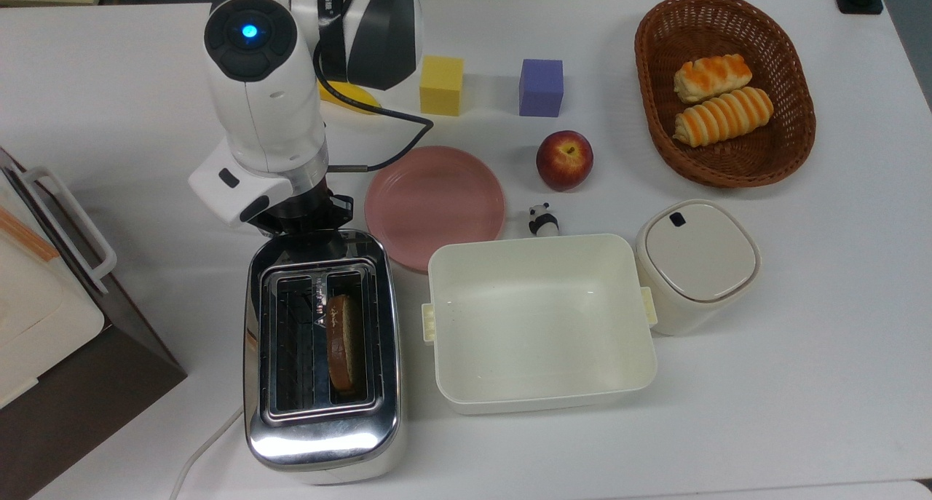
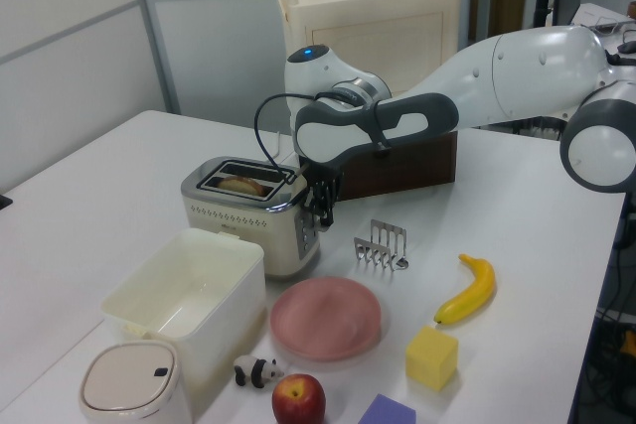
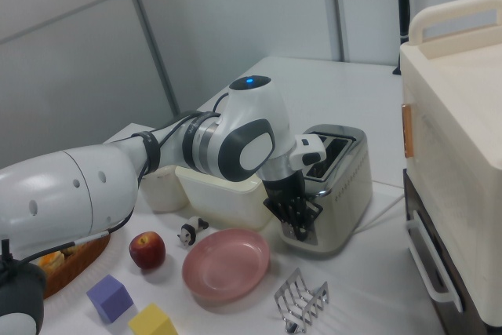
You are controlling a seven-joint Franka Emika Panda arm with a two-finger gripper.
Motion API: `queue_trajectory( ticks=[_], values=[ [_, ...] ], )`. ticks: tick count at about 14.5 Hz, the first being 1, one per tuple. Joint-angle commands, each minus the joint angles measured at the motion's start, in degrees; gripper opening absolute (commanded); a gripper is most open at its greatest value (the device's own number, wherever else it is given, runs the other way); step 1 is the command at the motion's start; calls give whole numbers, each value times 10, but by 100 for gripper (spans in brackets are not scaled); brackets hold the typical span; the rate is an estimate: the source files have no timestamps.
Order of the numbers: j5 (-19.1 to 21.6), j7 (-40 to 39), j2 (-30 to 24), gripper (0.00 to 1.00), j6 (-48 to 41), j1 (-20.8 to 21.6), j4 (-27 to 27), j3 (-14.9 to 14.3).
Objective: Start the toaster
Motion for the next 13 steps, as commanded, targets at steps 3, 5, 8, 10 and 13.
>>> queue_trajectory(
  ticks=[3, 5, 8, 10, 13],
  values=[
    [-18, -6, 6, 0, 46, 5, -40, -4],
    [-25, -5, 8, 0, 46, 5, -40, -4],
    [-25, -5, 8, 0, 46, 5, -40, -4],
    [-26, -5, 8, 0, 46, 5, -40, -4],
    [-25, -5, 8, 0, 46, 5, -40, -4]
  ],
)
